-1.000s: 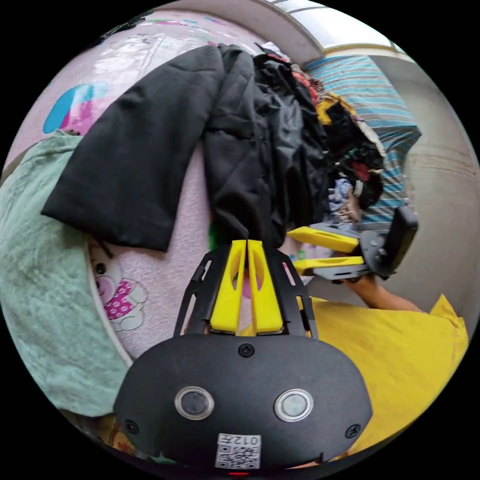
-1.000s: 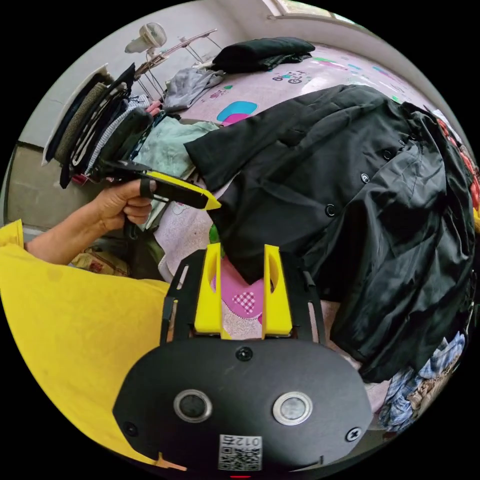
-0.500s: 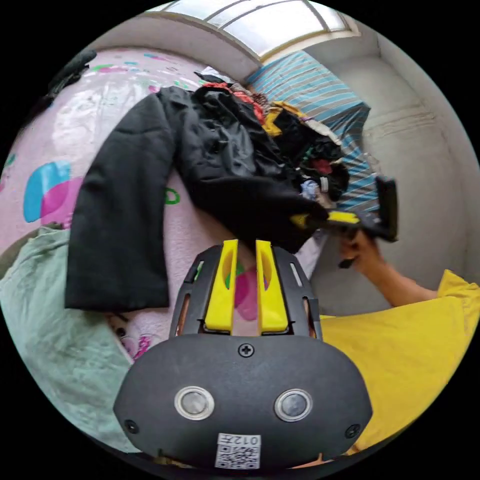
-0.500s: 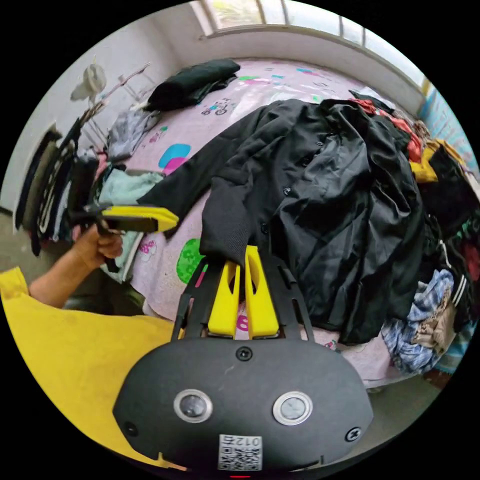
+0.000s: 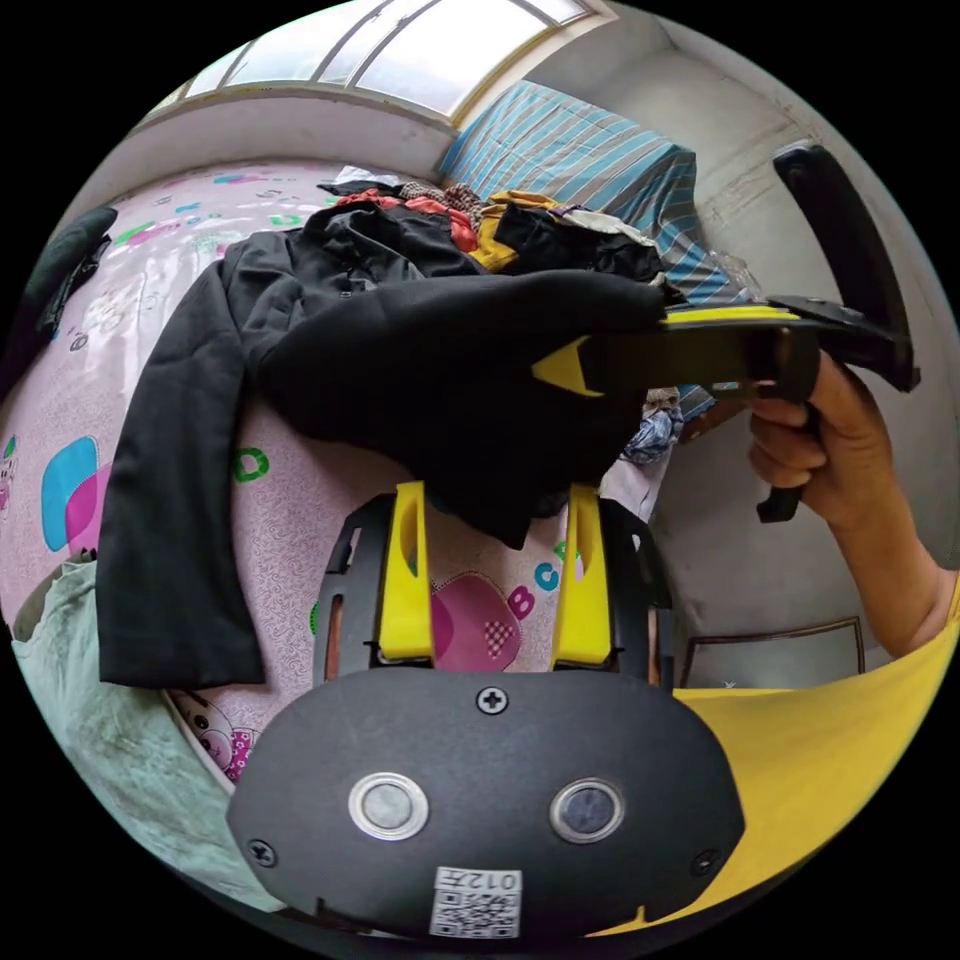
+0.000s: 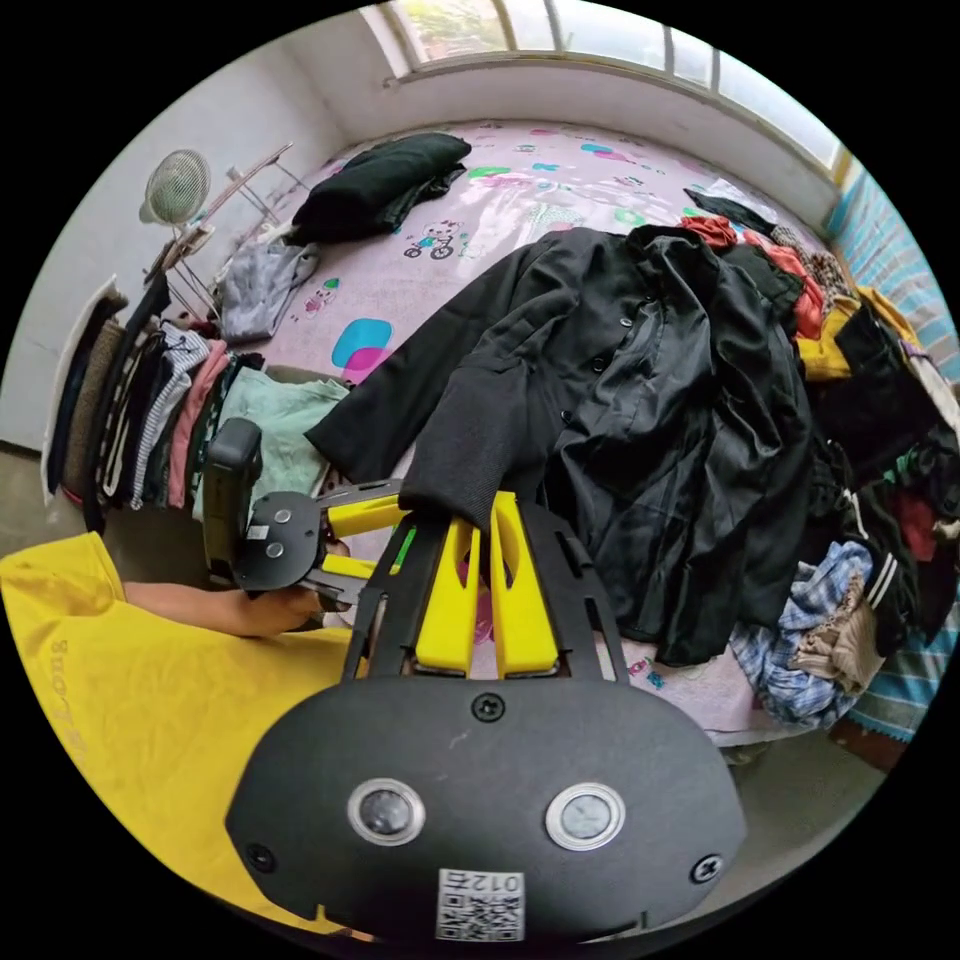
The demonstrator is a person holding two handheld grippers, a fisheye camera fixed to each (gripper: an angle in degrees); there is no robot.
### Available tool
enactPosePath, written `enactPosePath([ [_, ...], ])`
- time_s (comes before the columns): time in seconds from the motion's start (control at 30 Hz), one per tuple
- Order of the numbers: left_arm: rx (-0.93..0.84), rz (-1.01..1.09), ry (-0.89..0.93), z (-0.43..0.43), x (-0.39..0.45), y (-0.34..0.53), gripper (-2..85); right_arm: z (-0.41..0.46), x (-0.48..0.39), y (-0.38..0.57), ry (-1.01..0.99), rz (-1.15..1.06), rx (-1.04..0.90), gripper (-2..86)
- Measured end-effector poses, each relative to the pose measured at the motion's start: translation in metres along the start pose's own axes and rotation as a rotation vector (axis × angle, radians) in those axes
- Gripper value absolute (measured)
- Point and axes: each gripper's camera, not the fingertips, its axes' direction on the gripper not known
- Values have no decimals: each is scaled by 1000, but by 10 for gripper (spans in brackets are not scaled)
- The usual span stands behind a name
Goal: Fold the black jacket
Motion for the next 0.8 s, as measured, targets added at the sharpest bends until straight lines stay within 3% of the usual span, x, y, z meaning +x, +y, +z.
enactPosePath([
  [0.23, -61, -44, -109, 16, -6, 18, 22, 4, 0, -7, 21, -48, -13, 17],
  [0.43, 0, -119, -179, -22, -20, 63, 1, 5, 2, 0, 80, -201, -47, 10],
  [0.67, 81, -495, -67, -44, -38, 164, -1, 0, -10, 39, 193, -528, -44, 4],
  [0.8, 67, -643, -101, -30, -22, 204, -1, 34, -25, 92, 228, -749, -110, 4],
])
